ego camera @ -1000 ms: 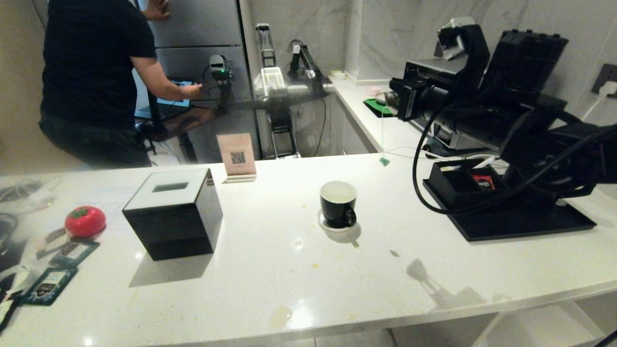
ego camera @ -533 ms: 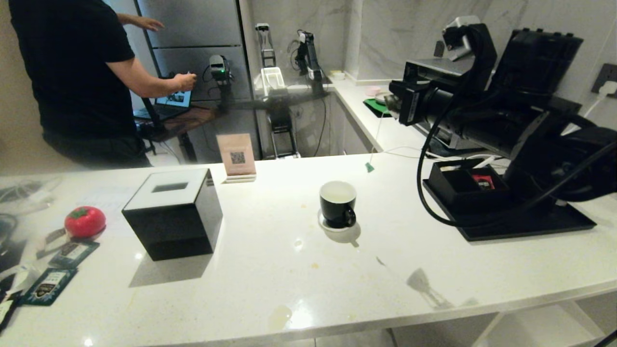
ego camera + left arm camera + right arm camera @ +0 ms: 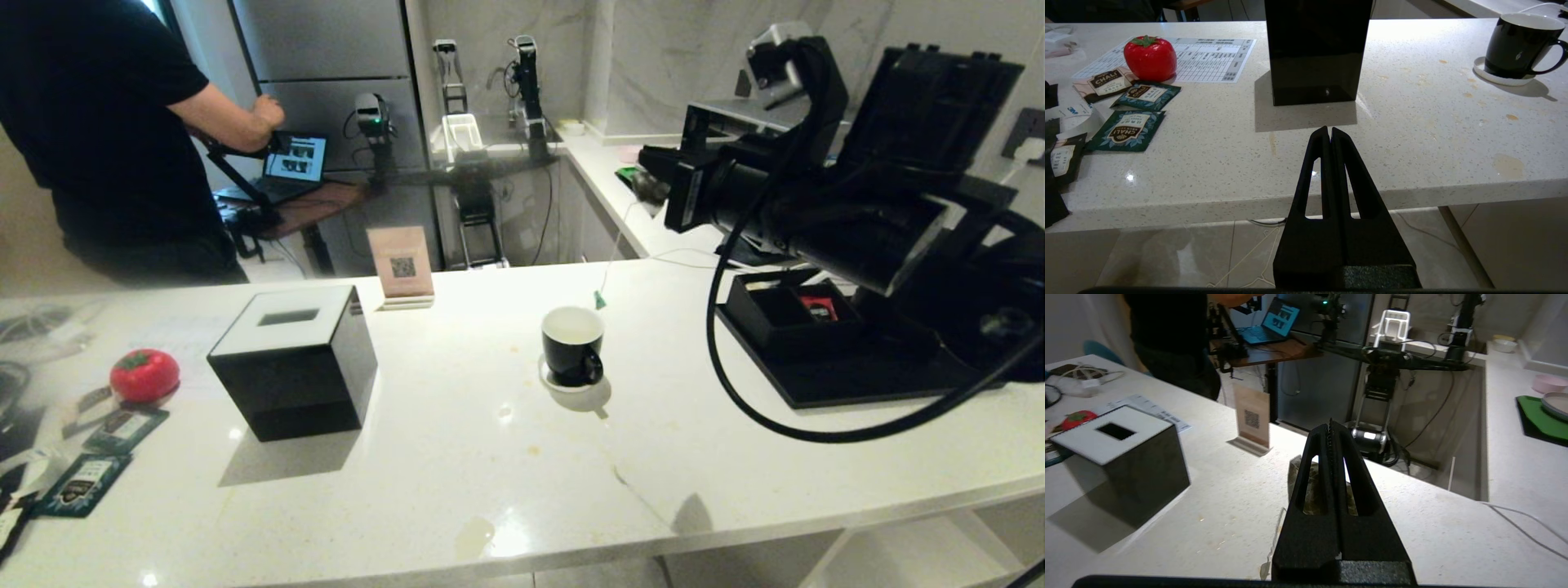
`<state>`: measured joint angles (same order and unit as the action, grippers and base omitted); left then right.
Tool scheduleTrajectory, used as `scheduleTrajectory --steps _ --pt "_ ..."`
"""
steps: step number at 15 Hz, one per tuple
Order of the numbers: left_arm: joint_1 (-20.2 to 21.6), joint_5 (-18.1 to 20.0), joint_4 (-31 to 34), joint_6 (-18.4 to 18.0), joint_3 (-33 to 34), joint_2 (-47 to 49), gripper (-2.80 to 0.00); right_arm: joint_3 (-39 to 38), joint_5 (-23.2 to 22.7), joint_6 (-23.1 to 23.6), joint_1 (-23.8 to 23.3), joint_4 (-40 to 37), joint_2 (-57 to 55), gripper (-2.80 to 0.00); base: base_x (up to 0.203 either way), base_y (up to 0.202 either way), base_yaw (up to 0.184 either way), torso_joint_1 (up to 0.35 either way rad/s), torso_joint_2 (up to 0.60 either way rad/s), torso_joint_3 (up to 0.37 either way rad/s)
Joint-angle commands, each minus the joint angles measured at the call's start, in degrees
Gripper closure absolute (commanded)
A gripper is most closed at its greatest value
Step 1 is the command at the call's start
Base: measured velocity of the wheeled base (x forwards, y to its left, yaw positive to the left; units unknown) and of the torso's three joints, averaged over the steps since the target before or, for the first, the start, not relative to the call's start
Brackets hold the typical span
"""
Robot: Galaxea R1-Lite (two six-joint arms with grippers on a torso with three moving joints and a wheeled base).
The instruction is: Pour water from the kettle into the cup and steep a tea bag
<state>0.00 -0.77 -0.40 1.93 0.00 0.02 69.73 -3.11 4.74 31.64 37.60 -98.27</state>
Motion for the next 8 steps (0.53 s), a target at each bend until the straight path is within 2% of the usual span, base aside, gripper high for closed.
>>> scheduleTrajectory --steps 1,8 --pt "0.0 0.0 0.0 0.0 0.0 0.1 0.0 -1.8 -0.1 0.1 2.0 0.3 1.9 0.0 0.0 0.0 0.0 0.0 0.0 0.0" --pt "0.0 0.1 -0.1 0.1 0.0 0.1 0.0 -2.0 -0.1 0.1 4.7 0.3 1.7 0.0 0.0 0.0 0.0 0.0 0.0 0.0"
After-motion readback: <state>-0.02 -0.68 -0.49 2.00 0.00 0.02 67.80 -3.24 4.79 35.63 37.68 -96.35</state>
